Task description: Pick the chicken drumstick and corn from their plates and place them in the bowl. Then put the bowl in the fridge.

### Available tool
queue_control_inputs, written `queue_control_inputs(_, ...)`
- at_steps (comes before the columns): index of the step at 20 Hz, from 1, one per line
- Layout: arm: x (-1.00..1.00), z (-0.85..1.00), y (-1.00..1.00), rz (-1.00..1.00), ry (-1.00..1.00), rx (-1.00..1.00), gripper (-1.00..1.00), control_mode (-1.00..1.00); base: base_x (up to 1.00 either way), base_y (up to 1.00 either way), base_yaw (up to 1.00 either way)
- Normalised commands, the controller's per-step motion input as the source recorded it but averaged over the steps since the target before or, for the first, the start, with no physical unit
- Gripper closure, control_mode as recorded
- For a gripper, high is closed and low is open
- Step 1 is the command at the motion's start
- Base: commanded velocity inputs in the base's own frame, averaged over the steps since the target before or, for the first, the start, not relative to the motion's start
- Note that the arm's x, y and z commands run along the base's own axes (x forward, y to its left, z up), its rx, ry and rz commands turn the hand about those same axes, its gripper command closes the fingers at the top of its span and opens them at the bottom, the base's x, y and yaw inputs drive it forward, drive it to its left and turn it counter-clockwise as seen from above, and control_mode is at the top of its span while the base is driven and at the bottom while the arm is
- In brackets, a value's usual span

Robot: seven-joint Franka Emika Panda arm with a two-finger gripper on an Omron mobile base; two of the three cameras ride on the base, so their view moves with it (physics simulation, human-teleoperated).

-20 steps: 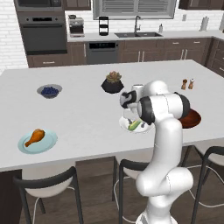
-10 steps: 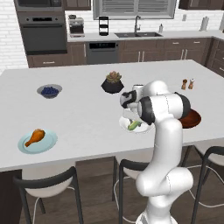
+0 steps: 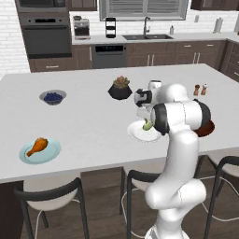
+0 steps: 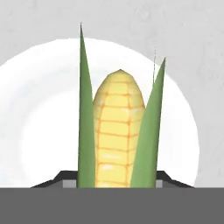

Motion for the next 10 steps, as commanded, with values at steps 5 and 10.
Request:
queue_control_inputs(5,-0.76,0.84,-0.86,-0.01,-0.18,0.0,1.0,-1.0,0.0,0.0,0.0)
queue_control_inputs(10,-0.72,0.85,-0.9,0.04,-0.3,-0.07,1.0,-1.0,0.0,0.0,0.0)
